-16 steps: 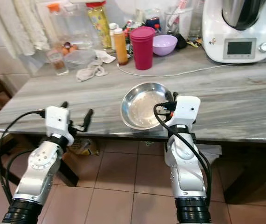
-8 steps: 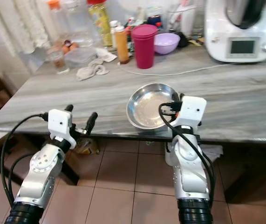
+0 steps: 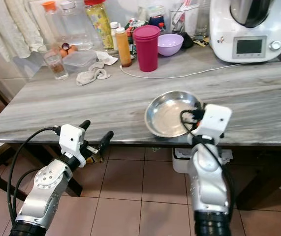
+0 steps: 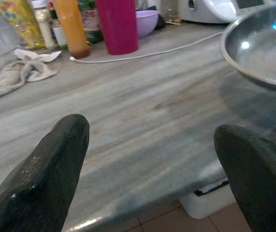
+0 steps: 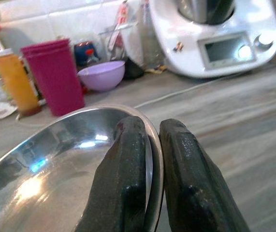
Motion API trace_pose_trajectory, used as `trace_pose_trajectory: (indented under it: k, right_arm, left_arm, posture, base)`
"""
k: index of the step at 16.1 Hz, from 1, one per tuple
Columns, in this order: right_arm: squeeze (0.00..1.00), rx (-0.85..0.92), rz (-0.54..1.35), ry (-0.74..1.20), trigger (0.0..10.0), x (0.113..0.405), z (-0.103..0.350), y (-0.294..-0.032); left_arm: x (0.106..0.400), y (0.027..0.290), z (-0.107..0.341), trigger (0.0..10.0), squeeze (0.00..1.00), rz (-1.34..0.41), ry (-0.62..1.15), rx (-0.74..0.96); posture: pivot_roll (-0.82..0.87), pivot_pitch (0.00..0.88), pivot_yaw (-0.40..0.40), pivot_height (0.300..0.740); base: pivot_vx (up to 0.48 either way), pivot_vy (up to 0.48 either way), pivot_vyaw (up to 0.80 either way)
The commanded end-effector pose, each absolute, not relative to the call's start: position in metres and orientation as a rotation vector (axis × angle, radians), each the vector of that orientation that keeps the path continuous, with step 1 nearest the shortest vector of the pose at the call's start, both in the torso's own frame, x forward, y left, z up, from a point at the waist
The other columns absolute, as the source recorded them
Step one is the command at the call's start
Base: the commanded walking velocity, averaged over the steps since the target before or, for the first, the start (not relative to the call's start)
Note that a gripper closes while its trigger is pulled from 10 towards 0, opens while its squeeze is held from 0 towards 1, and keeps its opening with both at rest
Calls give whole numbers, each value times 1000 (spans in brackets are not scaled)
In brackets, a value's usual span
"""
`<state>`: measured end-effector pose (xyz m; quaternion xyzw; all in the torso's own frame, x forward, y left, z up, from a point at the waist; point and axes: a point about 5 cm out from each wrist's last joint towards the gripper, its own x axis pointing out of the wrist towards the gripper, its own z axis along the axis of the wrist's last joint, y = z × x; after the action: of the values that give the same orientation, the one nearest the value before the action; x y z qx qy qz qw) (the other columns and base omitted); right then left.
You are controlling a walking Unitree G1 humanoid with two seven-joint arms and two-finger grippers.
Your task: Setting the table
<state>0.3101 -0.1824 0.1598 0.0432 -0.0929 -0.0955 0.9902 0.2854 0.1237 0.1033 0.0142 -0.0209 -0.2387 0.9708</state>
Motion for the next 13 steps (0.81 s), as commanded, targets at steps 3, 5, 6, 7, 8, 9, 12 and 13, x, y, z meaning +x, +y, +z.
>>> trace_pose_trajectory:
  k: [3, 5, 6, 7, 8, 9, 12, 13]
  right_arm:
    - [0, 166, -186, -154, 10000, 336, 166, -189]
    - [0, 177, -167, -118, 10000, 352, 165, -188]
    - [0, 197, -169, -114, 10000, 359, 167, -187]
    - [0, 211, -169, -108, 10000, 367, 170, -187]
    - [0, 233, -170, -93, 10000, 374, 173, -187]
    - [0, 240, -175, -81, 10000, 380, 174, -187]
    - [0, 318, -164, 1, 10000, 395, 170, -181]
    - [0, 324, -160, 13, 10000, 396, 168, -179]
  left_arm:
    - [275, 133, 102, 10000, 0, -524, -7, 42]
    - [270, 135, 102, 10000, 0, -548, 4, 54]
    - [269, 137, 103, 10000, 0, -548, 5, 60]
    - [267, 139, 103, 10000, 0, -545, 7, 65]
    - [267, 141, 104, 10000, 0, -542, 8, 68]
    - [265, 142, 105, 10000, 0, -541, 11, 69]
    - [259, 144, 108, 10000, 0, -547, 19, 77]
    - [258, 144, 108, 10000, 0, -547, 20, 80]
  posture:
    - [-216, 98, 138, 740]
    - [-195, 114, 138, 740]
    - [-182, 119, 139, 740]
    - [-176, 122, 140, 740]
    - [-161, 127, 143, 740]
    - [-152, 129, 146, 740]
    - [-122, 137, 149, 740]
    - [-118, 137, 148, 740]
  base:
    - [0, 0, 0]
    - [0, 0, 0]
    - [0, 0, 0]
    - [0, 0, 0]
    - [0, 0, 0]
    - [0, 0, 0]
    - [0, 0, 0]
    - [0, 0, 0]
